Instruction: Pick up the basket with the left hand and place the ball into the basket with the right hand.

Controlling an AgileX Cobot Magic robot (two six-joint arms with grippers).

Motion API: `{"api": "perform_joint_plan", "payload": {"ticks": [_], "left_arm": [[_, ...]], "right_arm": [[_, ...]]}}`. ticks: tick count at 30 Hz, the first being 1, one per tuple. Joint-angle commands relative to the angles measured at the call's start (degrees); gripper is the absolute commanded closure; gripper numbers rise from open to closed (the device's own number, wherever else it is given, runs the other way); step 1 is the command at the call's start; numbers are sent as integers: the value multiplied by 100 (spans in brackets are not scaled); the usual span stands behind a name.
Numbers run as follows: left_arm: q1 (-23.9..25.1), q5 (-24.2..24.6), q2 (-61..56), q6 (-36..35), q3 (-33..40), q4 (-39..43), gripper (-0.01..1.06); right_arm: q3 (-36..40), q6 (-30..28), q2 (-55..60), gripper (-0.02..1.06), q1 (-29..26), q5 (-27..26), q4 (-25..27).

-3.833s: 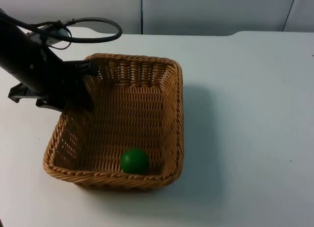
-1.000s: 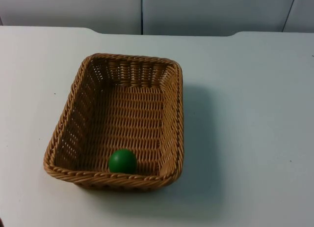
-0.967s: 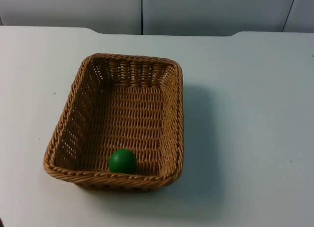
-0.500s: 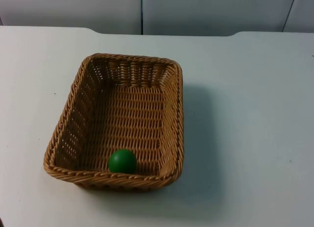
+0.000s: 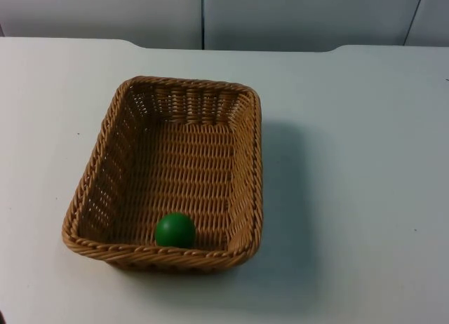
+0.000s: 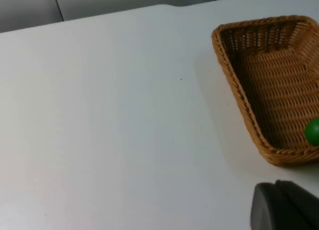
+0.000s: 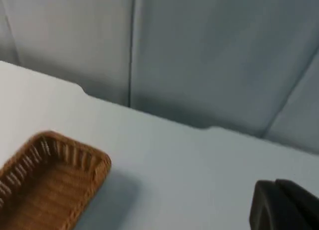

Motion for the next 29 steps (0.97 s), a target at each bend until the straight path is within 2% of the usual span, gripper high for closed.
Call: {"api": "perform_joint_plan", "payload": {"ticks": [1, 2, 3, 5, 6, 7, 8, 10, 11, 13, 15, 18, 20, 24, 29], "left_arm": [[0, -85, -27, -24, 11, 1, 105], [0, -85, -27, -24, 11, 1, 105], [0, -85, -27, -24, 11, 1, 105], [0, -85, -27, -24, 11, 1, 105], [0, -85, -27, -24, 11, 1, 105], [0, -85, -27, -24, 11, 1, 105], [0, -85, -27, -24, 11, 1, 105], [0, -85, -27, -24, 11, 1, 105], [0, -85, -27, -24, 11, 1, 105], [0, -85, -27, -24, 11, 1, 105], [0, -85, -27, -24, 11, 1, 105], [0, -85, -27, -24, 11, 1, 105], [0, -85, -27, -24, 11, 1, 105], [0, -85, -27, -24, 11, 1, 105], [0, -85, -27, -24, 11, 1, 105]], "right_arm": [[733, -50, -555, 105, -489, 8, 406], [1591, -170, -1196, 105, -1100, 8, 647], [1877, -182, -1409, 105, -1296, 8, 689], [2913, -319, -2216, 105, -1899, 8, 968], [2913, -319, -2216, 105, -1899, 8, 968], [3739, -459, -2870, 105, -2251, 8, 1248], [4261, -562, -3216, 105, -2408, 8, 1500], [5112, -1158, -3932, 105, -2703, 8, 2238], [5112, -1158, -3932, 105, -2703, 8, 2238], [5750, -1739, -4394, 105, -2906, -189, 2918], [6171, -2026, -4651, 105, -3046, -341, 3301], [6254, -2123, -4768, 105, -3061, -586, 3218], [6254, -2103, -4837, 105, -3061, -564, 2840], [6267, -2060, -5086, 105, -3061, -578, 2446], [6319, -2060, -5577, 105, -3061, -649, 2429]]}}
